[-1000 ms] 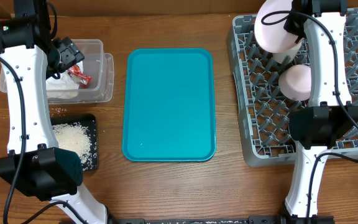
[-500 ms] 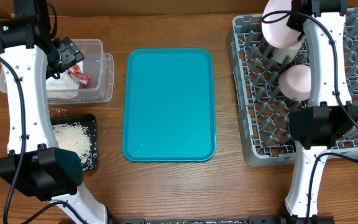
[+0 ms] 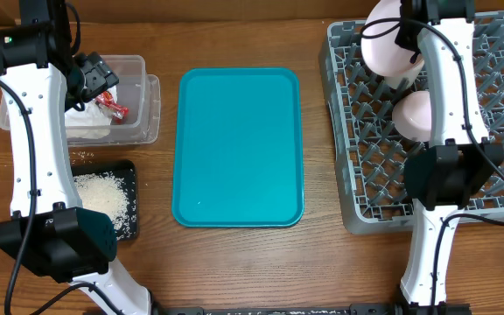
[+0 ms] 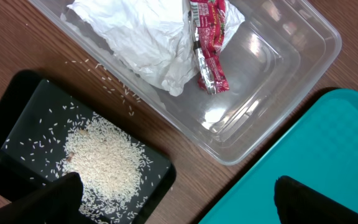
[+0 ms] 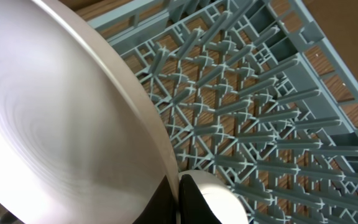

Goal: Sort waste into correct bins and load items into the dishwasher
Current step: 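Lift the white plate with the right gripper and carry it over the rack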

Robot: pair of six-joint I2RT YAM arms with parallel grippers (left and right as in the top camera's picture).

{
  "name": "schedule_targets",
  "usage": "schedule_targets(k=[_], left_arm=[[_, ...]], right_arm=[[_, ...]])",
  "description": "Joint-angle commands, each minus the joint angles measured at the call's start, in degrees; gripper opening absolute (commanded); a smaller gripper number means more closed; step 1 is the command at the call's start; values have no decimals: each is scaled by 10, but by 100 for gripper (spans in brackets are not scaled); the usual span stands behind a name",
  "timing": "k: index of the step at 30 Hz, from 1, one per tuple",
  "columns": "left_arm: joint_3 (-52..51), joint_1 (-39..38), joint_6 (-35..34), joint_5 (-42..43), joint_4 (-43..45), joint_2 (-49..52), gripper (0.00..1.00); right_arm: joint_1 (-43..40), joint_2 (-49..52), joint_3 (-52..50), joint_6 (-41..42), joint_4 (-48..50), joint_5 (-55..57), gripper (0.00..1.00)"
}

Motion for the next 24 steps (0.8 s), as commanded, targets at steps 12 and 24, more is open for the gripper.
schedule_targets(k=[12, 24], left_arm=[[13, 1, 5, -12, 1, 0, 100], [13, 1, 5, -12, 1, 0, 100]], right_arm=[[18, -23, -26, 3, 3, 2, 4], [85, -27, 61, 3, -66, -97, 41]])
